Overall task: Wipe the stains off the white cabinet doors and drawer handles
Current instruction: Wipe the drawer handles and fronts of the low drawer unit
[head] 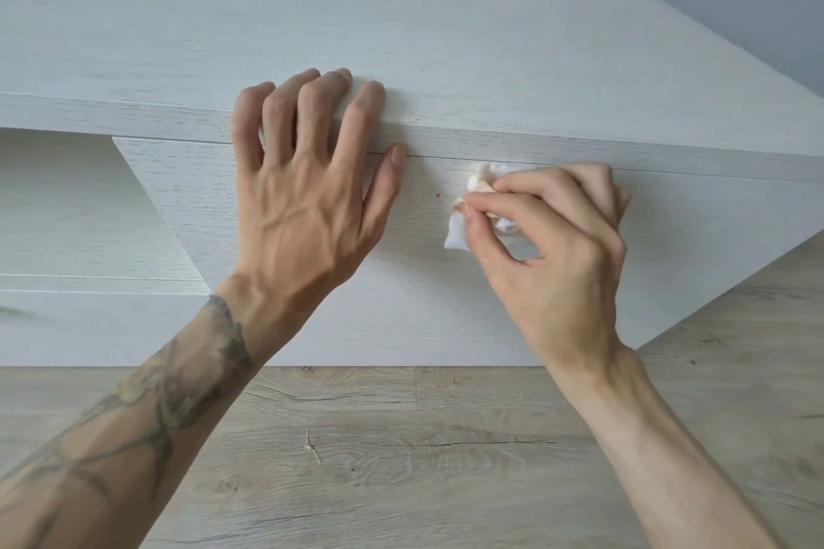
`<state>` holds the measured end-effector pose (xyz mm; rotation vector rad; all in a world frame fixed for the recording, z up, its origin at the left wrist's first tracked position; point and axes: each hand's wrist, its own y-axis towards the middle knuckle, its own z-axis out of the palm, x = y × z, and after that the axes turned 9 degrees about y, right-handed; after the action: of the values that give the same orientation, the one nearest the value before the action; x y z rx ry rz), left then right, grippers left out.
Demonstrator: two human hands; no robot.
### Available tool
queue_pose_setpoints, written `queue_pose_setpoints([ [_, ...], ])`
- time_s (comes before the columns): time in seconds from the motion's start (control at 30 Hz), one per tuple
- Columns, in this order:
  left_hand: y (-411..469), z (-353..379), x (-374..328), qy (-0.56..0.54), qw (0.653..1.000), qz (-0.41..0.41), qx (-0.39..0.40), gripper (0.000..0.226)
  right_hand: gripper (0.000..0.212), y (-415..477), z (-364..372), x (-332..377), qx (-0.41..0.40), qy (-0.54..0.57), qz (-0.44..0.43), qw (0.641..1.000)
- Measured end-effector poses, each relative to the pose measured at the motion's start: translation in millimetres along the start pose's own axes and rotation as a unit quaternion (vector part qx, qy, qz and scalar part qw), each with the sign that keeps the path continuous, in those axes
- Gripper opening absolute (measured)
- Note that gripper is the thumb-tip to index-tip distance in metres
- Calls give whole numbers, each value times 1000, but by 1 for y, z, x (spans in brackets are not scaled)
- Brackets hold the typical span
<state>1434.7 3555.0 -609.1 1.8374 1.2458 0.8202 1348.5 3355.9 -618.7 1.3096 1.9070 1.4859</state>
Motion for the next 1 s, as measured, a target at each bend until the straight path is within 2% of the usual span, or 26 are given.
queue_pose_setpoints([
  [0.37, 0, -1, 1, -1, 1000, 0, 0, 47, 8, -4, -5, 2, 0, -14, -20, 1000],
  [0.47, 0, -1, 1, -1, 1000, -1, 3, 48, 6, -14, -22, 1, -12, 1, 19, 1000],
  [0.53, 0, -1, 0, 0, 1000, -2, -1, 48, 7, -15, -32, 3, -40, 42, 82, 995],
  [0.63, -1, 0, -1, -1, 1000, -2, -6, 48, 22, -9, -40, 16, -95, 209, 183, 956],
  [0.7, 0, 1, -1, -1, 1000, -3, -6, 47, 28, -3, -38, 29, -83, 282, 199, 935],
  [0.73, 0, 1, -1, 1, 1000, -4, -6, 47, 29, -1, -35, 32, -61, 283, 188, 938],
  [0.87, 0, 1, -1, 5, 1000, -2, -6, 47, 8, 4, -17, 26, 28, 112, 69, 991],
  [1.0, 1, 0, 0, 5, 1000, -2, -8, 47, 9, 4, -4, 14, 32, 14, 24, 999],
])
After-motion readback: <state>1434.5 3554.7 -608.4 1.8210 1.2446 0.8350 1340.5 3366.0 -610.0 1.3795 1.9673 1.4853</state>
